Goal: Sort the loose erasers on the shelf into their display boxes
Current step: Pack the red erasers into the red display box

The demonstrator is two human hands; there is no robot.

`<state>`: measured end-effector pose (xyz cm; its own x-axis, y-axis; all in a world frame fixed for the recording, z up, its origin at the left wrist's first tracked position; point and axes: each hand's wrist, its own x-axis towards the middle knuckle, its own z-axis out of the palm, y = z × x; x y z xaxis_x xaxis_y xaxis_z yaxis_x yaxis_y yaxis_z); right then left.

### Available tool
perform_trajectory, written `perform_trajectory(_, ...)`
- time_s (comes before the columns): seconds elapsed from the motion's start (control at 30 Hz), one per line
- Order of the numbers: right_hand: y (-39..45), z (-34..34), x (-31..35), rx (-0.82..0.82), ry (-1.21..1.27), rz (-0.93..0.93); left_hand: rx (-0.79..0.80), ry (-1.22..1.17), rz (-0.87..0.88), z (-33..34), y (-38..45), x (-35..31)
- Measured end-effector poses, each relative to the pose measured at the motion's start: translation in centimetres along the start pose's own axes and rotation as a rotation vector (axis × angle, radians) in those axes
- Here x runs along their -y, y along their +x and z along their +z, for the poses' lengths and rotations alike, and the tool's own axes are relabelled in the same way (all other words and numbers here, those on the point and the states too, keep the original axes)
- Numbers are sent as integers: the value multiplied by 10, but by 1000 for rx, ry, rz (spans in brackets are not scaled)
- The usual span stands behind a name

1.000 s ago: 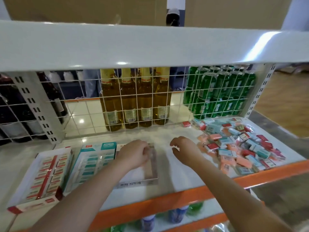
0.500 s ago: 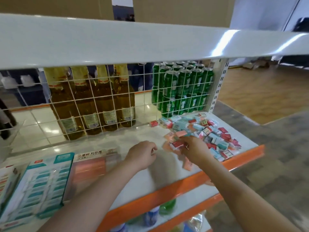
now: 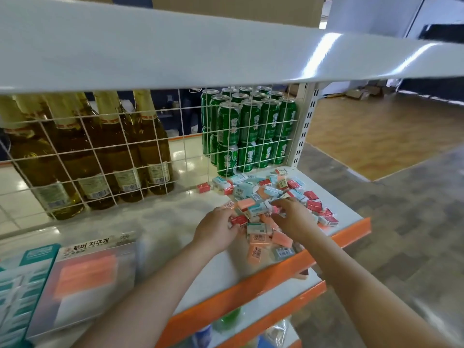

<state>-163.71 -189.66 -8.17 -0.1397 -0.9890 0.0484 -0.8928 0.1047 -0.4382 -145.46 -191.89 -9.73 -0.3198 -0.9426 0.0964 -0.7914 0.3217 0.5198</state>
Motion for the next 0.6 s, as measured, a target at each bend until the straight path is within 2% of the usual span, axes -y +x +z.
perform_trajectory(0.17,17,5,3,109,-51,-68,15,-34,17,5,5,-2)
perform_trajectory(0.37,31,8,5,155,-115,-35,37,-41,34,11,11,-1)
perform_trajectory(0.6,41,9,5,126,53,85,26,17,33,19,12,-1)
